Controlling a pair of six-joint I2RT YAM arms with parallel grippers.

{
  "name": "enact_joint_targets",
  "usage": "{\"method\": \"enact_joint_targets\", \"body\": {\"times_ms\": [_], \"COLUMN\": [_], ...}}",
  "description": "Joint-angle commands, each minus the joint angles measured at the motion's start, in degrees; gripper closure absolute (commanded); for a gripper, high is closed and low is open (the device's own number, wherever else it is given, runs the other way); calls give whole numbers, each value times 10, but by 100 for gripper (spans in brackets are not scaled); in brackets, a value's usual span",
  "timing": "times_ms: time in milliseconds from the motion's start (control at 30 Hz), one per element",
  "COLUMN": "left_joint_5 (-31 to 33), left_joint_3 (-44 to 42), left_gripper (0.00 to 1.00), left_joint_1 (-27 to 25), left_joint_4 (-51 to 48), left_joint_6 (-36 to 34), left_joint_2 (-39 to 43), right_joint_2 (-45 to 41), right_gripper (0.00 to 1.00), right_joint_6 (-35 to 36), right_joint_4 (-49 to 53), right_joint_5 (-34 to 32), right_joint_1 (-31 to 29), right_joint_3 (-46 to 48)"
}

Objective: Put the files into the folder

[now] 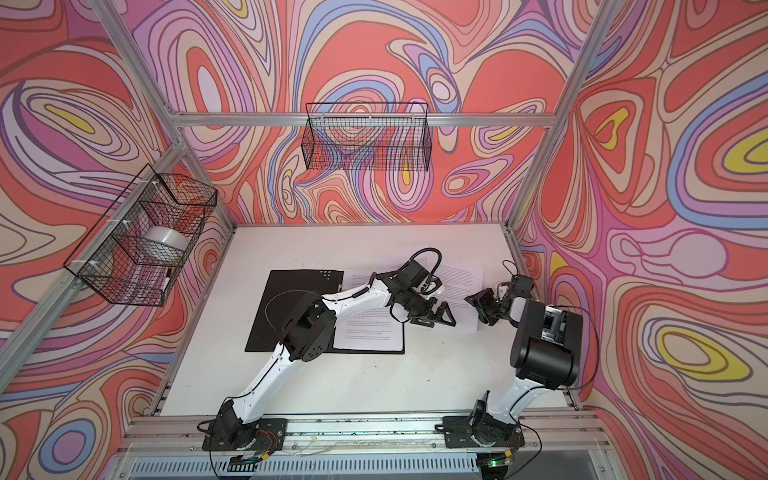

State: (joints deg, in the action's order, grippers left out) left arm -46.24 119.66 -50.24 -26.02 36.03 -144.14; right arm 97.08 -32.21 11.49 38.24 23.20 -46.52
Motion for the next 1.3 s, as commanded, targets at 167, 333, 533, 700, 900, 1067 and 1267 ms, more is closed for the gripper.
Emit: {"method": "enact_joint_targets", "body": {"times_ms": [167, 333, 533, 700, 900, 1067, 1267], "left_joint_5": [23, 8, -46, -47, 28, 52, 78], "left_joint_3": [-8, 8, 49, 46, -38, -158, -255], "left_gripper": [0, 0, 0, 0, 0, 0, 0], "left_joint_1": [10, 11, 22, 42, 88, 142, 206], "left_joint_4": [-48, -56, -47, -26, -83, -96, -134], "left_joint_6": [-4, -3, 15, 15, -49, -78, -116], "left_joint_2": [-10, -12, 43, 148, 268, 372, 466], "right_joint_2": [-6, 1, -33, -106, -172, -201, -179], "right_gripper": [76, 100, 100, 100, 100, 100, 100], "right_joint_6": [15, 5, 4, 2, 12, -6, -48], "right_joint_4": [-4, -8, 32, 86, 164, 197, 196], "right_joint_5": [-14, -15, -36, -51, -56, -71, -114], "right_joint_1": [0, -1, 0, -1, -48, -128, -247], "right_joint_3": [1, -2, -20, -52, -121, -191, -262]}}
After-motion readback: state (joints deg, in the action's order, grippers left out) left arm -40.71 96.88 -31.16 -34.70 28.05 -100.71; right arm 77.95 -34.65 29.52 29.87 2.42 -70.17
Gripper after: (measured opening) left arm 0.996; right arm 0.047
